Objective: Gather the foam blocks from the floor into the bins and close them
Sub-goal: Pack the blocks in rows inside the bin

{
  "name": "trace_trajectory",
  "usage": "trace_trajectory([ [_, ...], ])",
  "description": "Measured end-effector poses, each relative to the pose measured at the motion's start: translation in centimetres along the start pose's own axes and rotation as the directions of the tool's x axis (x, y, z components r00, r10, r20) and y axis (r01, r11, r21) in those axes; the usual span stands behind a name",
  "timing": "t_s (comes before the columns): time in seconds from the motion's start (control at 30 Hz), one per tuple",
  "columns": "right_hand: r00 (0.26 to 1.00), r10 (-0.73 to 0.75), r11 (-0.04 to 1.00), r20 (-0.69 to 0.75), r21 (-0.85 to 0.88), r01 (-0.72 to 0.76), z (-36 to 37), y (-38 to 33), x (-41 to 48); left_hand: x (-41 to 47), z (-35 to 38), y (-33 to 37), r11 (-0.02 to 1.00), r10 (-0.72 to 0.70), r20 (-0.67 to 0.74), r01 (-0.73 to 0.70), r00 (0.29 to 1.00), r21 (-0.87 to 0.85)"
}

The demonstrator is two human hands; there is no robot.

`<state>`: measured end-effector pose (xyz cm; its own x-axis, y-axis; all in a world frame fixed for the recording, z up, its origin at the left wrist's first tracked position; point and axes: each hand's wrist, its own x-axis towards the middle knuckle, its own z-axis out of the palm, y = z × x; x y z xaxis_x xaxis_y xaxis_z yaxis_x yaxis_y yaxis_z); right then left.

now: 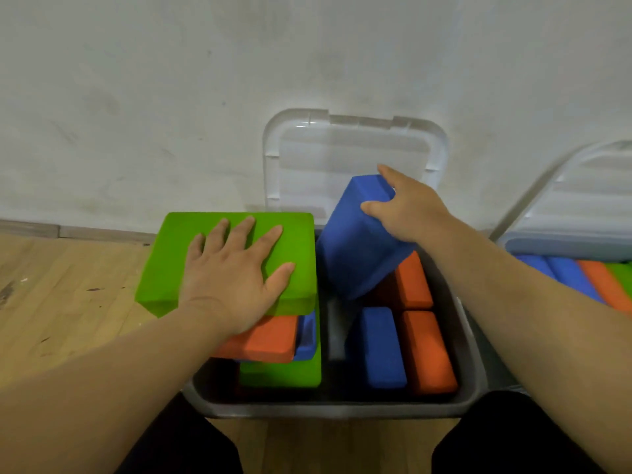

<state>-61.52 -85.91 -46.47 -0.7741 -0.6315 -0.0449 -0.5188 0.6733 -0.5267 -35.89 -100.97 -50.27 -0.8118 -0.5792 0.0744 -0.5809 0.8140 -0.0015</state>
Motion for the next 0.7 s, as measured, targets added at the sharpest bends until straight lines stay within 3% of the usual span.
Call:
trace_trajectory([
  [0.23, 0.98, 0.185, 0.983, 0.072, -0.001, -0.186, 2.7, -1.1, -4.8, -0.1, -0.2, 0.1, 1.0, 0.003, 0.002, -0.003, 1.0, -0.005],
  [0.53, 0.983, 0.172, 0.981, 0.063, -0.098, -0.165, 2.7, -0.1, -7.4, 0.0, 0.0, 0.2, 1.0, 0.003, -0.003, -0.003, 1.0, -0.01],
  [0.7, 0.962, 0.152, 0.959, 0.227, -0.269, -0.088, 6.8, 1.8, -9.1, 0.1, -0.1, -0.2, 1.0, -0.001, -0.003, 0.001, 1.0, -0.027],
])
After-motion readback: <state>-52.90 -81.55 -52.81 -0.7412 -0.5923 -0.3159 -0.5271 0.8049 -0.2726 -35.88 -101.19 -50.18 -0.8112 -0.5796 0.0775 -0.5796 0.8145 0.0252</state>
